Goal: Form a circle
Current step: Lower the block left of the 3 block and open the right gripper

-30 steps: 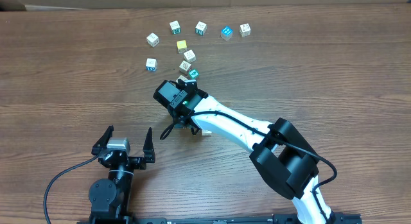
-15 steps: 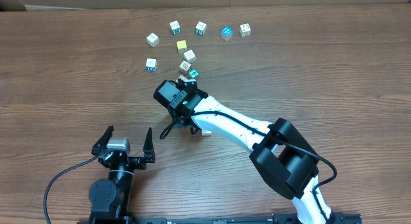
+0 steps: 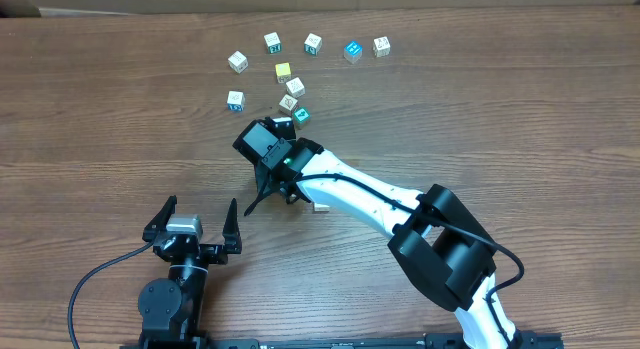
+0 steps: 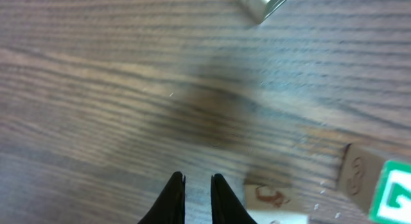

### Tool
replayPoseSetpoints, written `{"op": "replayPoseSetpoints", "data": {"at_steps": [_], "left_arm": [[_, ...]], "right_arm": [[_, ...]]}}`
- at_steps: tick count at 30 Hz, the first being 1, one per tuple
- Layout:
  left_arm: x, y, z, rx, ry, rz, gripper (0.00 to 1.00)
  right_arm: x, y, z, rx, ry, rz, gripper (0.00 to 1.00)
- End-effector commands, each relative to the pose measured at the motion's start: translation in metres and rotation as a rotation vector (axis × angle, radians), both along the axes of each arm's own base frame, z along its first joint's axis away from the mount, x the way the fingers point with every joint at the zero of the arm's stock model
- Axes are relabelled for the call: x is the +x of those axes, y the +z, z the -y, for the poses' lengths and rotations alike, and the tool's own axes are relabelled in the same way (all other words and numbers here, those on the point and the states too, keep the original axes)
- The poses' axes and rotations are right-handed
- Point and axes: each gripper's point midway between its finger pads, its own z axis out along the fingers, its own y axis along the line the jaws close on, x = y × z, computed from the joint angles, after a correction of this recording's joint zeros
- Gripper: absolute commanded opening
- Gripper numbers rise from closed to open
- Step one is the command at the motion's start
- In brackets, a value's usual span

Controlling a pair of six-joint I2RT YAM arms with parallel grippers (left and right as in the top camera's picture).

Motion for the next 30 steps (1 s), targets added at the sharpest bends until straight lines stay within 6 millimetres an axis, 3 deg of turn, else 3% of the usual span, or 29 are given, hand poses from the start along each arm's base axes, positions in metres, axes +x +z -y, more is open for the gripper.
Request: {"op": "replayPoseSetpoints", "data": {"at_steps": [1, 15, 30], "left_arm": [[0.0, 0.0, -0.002, 0.014, 0.008, 0.004, 1.0], [0.0, 0.0, -0.002, 0.015, 0.009, 0.004, 1.0], [0.0, 0.0, -0.002, 0.018, 0.008, 0.003, 1.0]], "right_arm": [[-0.01, -0.004, -0.006, 0.007, 0.024, -0.021, 0.09], [-0.013, -0.019, 0.015, -0.073, -0.027, -0.02, 0.08], [-0.011, -0.021, 0.034, -0.134, -0.08, -0.018, 0.08]]}}
